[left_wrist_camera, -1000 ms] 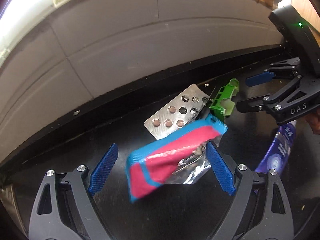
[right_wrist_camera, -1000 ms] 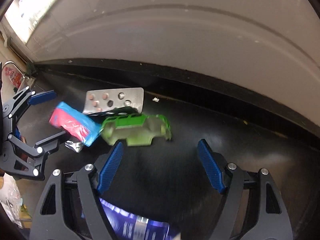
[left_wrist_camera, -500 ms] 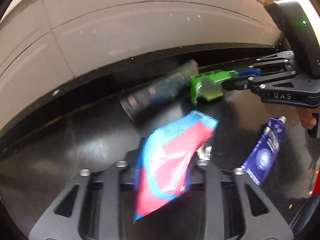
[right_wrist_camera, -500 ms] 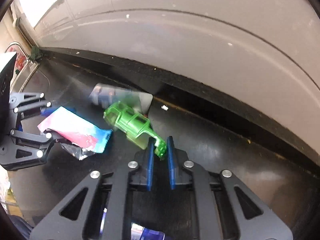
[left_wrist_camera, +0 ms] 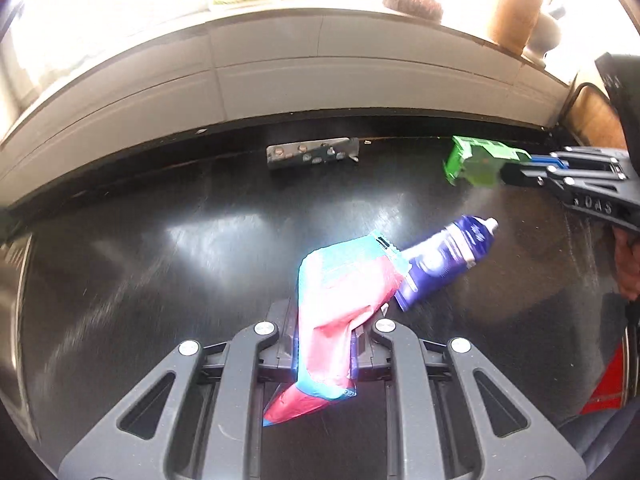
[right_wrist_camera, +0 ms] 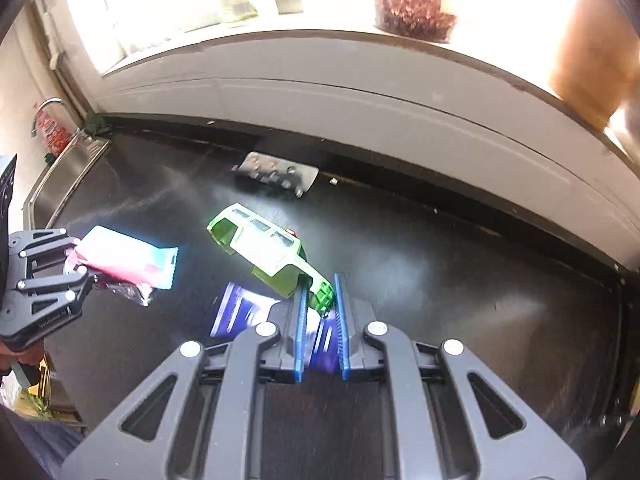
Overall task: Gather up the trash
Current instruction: 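Carry snack bag and car shell to the bin and open both tools, then move both open tools back over the last counter items, then grasp the silver blister pack with the left tool while the right tool grasps the blue toothpaste tube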
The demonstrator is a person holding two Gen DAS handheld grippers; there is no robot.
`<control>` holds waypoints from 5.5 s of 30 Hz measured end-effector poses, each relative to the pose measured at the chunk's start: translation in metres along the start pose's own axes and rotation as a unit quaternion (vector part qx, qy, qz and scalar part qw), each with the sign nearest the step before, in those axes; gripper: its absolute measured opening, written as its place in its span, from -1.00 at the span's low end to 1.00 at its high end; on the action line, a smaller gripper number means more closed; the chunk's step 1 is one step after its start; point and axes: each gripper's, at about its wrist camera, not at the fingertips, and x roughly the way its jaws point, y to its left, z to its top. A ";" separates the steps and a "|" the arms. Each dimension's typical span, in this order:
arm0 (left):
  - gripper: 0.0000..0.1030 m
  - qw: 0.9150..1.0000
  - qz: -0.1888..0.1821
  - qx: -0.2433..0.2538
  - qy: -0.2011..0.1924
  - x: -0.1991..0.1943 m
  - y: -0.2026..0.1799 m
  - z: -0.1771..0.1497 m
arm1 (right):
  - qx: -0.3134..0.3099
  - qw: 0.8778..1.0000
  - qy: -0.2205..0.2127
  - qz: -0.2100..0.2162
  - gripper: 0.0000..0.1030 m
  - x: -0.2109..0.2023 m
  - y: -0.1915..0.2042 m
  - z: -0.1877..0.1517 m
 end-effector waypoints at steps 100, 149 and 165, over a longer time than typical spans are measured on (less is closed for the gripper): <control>0.80 0.998 -0.002 -0.007 -0.061 -0.085 0.005 -0.069 | 0.025 0.997 -0.065 0.024 0.49 -0.123 0.113 -0.040; -0.93 0.980 -0.066 0.188 0.007 0.148 -0.050 0.069 | 0.175 0.983 0.062 0.020 -0.45 0.060 -0.046 -0.041; -0.94 0.999 0.001 0.033 -0.006 0.004 -0.033 -0.001 | 0.105 0.994 -0.007 0.012 -0.45 -0.035 -0.017 -0.046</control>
